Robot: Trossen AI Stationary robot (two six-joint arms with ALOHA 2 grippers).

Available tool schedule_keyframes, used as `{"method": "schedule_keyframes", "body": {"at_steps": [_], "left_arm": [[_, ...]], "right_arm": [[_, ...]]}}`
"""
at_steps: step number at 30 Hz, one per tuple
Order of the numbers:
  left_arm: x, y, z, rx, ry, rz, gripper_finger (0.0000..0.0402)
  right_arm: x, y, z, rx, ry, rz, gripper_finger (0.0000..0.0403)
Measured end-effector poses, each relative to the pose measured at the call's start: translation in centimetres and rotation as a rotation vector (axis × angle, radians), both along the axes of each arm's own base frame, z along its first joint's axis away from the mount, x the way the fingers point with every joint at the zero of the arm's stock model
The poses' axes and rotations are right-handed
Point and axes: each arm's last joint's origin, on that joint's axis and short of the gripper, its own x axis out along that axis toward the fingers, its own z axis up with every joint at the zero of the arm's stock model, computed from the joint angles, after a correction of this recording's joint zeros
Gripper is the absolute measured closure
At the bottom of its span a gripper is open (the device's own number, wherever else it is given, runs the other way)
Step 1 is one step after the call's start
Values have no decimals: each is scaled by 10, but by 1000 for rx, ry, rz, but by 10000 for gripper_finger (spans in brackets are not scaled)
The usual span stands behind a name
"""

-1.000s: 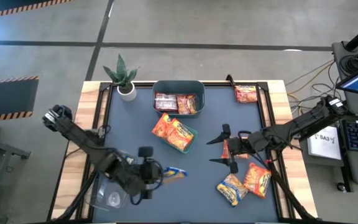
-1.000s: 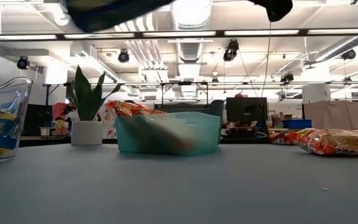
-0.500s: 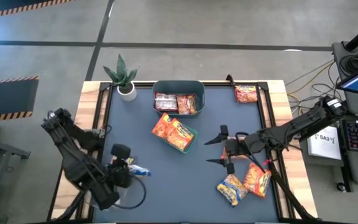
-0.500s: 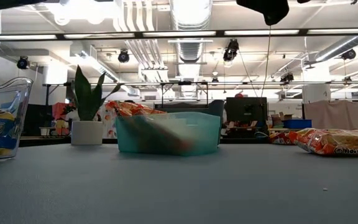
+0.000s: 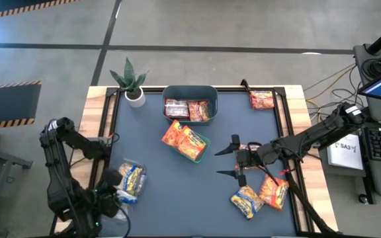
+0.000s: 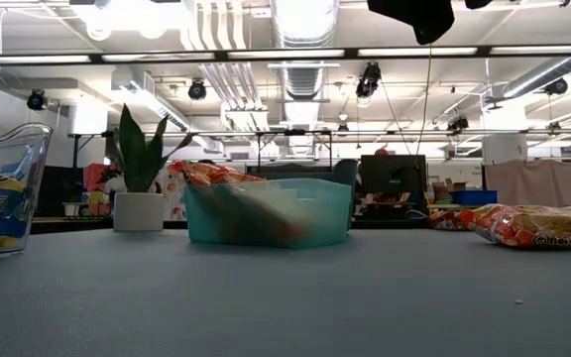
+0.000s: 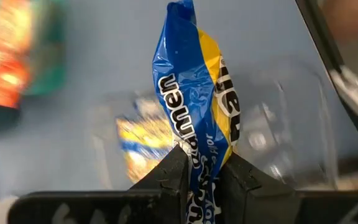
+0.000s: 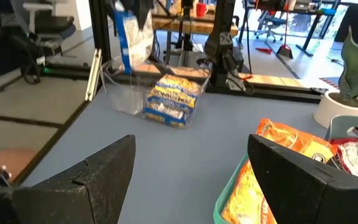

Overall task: Sort Maruchan noodles
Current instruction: Put the blue noodle pack into the transparent bin

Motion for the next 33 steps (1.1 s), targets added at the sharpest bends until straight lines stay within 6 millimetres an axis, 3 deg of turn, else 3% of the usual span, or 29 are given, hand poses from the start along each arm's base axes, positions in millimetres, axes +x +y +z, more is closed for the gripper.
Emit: {"method": "schedule_keyframes", "body": {"at_steps": [5,15,33], "left_arm": [[-15,-5,-25,31,82,31,364],[-14,-12,-67,-3,66,27,364],[-16,-18,-97,-119,168,26,364]], "right_arm": [[3,1,-3,-2,12,-2,103],[6,2,0,2,1,-2,101],[7,2,1,-1,-8,-2,106]]}}
